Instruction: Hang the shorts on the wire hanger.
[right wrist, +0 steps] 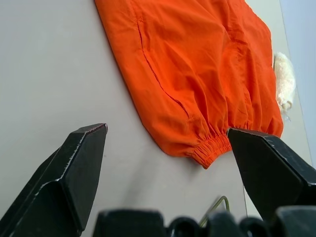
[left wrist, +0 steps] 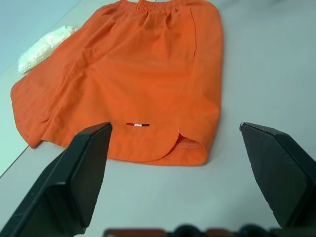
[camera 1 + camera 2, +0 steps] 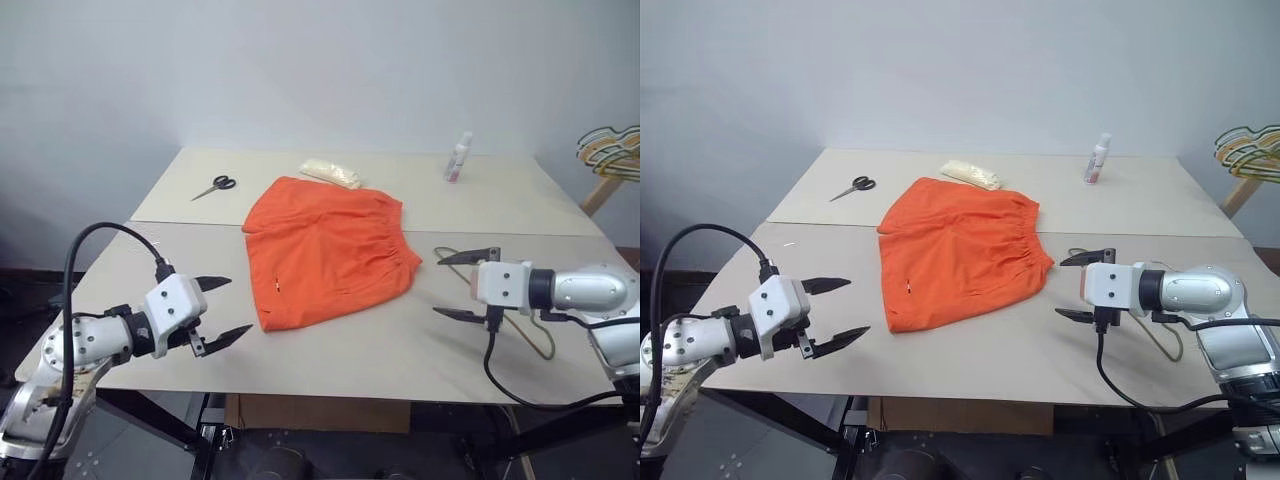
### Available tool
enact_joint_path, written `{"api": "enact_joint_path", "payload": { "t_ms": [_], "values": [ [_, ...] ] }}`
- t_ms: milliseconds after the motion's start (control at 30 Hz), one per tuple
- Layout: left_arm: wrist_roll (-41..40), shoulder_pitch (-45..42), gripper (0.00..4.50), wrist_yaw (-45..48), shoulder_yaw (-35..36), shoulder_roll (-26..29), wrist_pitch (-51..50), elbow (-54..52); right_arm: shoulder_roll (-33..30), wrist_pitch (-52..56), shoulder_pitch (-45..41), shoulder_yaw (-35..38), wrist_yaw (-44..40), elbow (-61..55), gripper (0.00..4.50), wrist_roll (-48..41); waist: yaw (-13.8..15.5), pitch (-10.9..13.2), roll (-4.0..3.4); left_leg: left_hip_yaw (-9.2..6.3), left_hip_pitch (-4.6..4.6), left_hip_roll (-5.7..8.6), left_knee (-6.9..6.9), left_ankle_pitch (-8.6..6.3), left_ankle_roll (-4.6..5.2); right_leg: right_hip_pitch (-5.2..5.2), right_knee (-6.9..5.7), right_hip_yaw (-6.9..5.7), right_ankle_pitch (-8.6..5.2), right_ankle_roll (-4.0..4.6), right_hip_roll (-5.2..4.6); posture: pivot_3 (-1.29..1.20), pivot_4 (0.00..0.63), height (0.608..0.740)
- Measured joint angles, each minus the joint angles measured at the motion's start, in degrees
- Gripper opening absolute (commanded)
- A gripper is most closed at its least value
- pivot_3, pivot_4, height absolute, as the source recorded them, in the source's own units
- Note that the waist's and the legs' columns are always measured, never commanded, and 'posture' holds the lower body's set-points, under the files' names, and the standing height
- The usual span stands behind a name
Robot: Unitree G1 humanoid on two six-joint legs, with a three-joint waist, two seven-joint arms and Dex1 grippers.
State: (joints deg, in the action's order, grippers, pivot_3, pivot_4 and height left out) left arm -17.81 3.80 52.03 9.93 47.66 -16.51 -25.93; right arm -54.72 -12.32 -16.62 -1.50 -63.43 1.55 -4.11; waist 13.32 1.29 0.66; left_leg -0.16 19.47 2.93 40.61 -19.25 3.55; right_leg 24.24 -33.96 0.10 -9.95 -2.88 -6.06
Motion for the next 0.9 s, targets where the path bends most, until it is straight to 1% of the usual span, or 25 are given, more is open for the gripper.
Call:
{"api": "enact_joint_path", "payload": {
  "t_ms": [567,667,800,900],
  "values": [
    [0.74,-1.59,4.5,-0.14,-1.02,-0.05,0.04,0.79,0.01,-0.01,1.02,0.01,0.73,-0.43,4.49,0.2,-0.06,0.0,0.0,0.0,0.01,0.01,0.0,0.0,0.0,0.0,0.0,-0.01,0.0,0.0,0.0,0.28,0.0,0.74],
    [1.39,-1.64,4.5,0.93,-1.5,0.81,0.23,1.99,0.17,-0.03,1.02,0.01,1.77,-0.28,4.49,1.04,-0.14,0.0,0.0,0.01,0.0,0.01,0.0,0.0,0.0,0.0,0.0,-0.01,0.0,0.0,0.01,0.25,0.0,0.74],
    [3.6,-1.9,4.5,4.1,-3.53,3.95,2.07,5.24,0.46,0.13,1.4,0.02,2.96,-1.08,4.49,1.28,-0.7,0.01,-0.01,0.0,0.01,0.01,0.0,0.0,0.0,0.0,0.02,-0.02,-0.01,0.01,0.02,0.23,0.0,0.74],
    [4.23,-3.82,4.5,7.16,-5.77,4.24,4.5,8.95,0.77,0.44,2.43,0.19,4.5,-2.78,4.49,1.33,-0.95,0.01,-0.01,0.0,0.01,0.0,0.0,0.0,0.0,-0.01,0.01,-0.04,-0.01,0.01,0.02,0.21,0.0,0.74]
  ]
}}
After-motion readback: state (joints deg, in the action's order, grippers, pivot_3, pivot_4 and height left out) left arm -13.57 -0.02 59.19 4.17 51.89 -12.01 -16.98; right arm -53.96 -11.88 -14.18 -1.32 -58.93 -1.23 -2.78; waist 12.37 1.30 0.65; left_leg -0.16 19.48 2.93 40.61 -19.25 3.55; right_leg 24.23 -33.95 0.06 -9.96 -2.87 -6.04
